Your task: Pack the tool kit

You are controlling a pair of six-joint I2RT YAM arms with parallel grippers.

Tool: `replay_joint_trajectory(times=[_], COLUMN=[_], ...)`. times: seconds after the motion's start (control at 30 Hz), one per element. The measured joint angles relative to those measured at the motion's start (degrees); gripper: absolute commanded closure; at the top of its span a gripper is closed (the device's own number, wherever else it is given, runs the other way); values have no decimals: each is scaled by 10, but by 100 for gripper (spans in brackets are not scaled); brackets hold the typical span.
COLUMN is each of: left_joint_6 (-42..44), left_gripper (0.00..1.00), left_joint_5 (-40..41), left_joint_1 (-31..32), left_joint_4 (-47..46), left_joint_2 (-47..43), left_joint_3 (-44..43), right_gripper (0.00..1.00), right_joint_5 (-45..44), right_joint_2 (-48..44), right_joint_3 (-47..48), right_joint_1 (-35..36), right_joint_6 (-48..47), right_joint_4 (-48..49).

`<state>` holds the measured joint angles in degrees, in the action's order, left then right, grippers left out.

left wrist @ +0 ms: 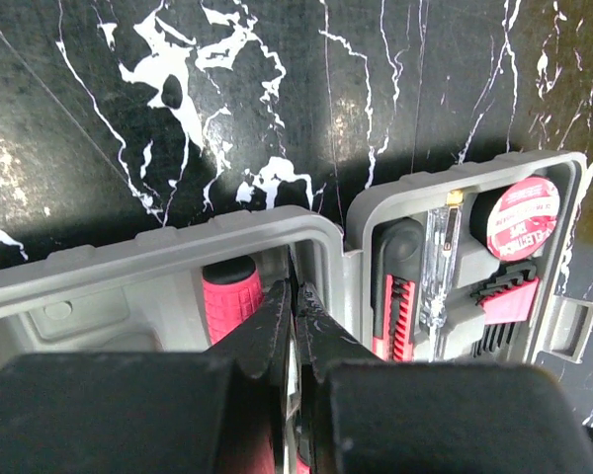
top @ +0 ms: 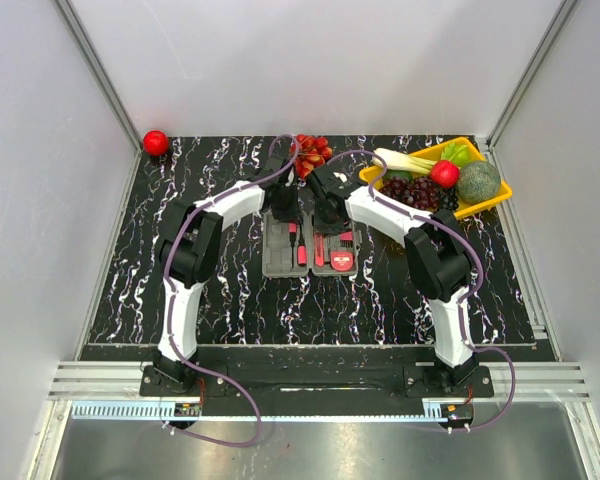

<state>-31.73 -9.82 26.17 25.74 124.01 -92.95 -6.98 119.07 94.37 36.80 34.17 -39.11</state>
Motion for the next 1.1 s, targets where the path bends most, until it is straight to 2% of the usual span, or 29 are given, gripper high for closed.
replay_joint_trajectory(times=[0.5,1.07,1.1], left_joint_6=[5,2,2], left_gripper=[100,100,98], left_joint_5=[-9,-25,-23], left_joint_1=[1,1,1], left_joint_4=[11,15,17], left_joint_2=[-62,-56,-55], left_joint_3=[40,45,45], right_gripper=[75,74,74], right_joint_5=[0,0,1], right_joint_2=[14,14,14], right_joint_3=[0,0,0], right_joint_1=[-3,-13,-13], right_joint_6=[-2,2,2], right_joint_4=[4,5,5])
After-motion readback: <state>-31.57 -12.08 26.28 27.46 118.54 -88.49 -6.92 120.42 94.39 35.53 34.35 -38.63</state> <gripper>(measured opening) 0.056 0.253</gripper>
